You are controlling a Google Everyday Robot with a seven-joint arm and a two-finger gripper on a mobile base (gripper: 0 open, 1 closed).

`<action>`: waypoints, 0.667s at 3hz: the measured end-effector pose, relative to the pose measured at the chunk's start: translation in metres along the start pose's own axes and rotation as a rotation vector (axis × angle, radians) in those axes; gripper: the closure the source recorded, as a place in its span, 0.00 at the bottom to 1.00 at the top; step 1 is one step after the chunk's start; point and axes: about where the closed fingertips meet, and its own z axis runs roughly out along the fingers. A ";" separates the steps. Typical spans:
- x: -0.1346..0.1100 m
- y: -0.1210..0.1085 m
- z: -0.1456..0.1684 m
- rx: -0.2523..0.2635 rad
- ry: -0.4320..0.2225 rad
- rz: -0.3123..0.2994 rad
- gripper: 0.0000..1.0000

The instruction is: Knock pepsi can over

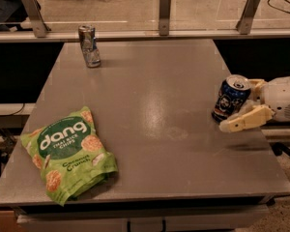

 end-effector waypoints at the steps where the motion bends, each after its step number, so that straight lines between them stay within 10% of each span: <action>1: -0.014 0.005 0.013 -0.021 -0.023 -0.014 0.00; 2: -0.033 0.015 0.029 -0.061 -0.050 -0.027 0.00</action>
Offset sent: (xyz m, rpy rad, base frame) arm 0.0024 0.0676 0.0276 0.0799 -0.0248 0.1099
